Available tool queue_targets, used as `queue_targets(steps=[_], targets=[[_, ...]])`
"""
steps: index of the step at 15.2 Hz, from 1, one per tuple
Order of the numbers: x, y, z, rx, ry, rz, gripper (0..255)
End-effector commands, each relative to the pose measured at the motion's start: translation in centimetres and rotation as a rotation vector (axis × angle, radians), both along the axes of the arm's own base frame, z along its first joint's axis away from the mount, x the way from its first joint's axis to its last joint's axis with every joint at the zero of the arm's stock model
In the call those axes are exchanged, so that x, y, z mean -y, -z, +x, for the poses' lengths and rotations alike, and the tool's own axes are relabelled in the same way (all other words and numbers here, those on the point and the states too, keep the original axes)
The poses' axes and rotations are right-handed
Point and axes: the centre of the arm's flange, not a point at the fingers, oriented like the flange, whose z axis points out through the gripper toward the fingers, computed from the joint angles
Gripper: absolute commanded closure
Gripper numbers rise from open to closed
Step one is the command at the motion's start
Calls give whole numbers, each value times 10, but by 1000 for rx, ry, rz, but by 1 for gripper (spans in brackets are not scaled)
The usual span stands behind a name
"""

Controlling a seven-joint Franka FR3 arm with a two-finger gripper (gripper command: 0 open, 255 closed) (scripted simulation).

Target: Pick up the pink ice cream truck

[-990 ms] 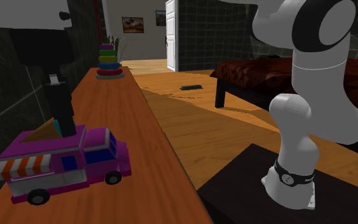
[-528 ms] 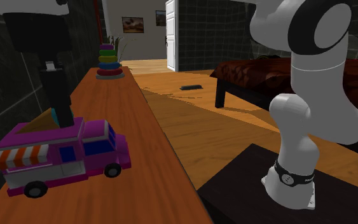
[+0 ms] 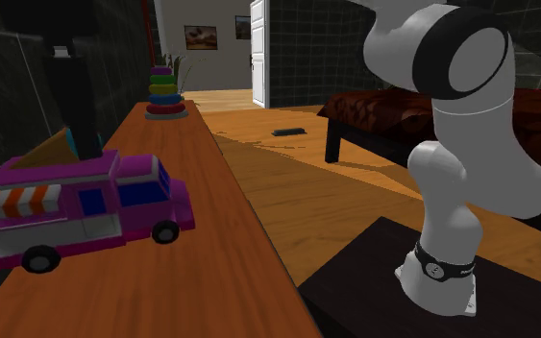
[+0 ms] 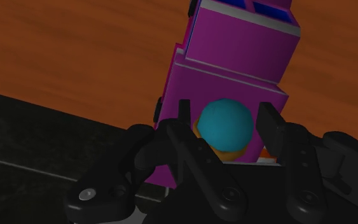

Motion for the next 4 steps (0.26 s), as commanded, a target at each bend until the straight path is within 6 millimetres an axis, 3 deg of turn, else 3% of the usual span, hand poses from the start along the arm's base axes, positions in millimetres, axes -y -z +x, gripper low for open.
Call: queue_targets(steps=[1, 4], targets=[[1, -13, -1, 1, -1, -1, 255], [1, -19, -1, 1, -1, -1, 255]])
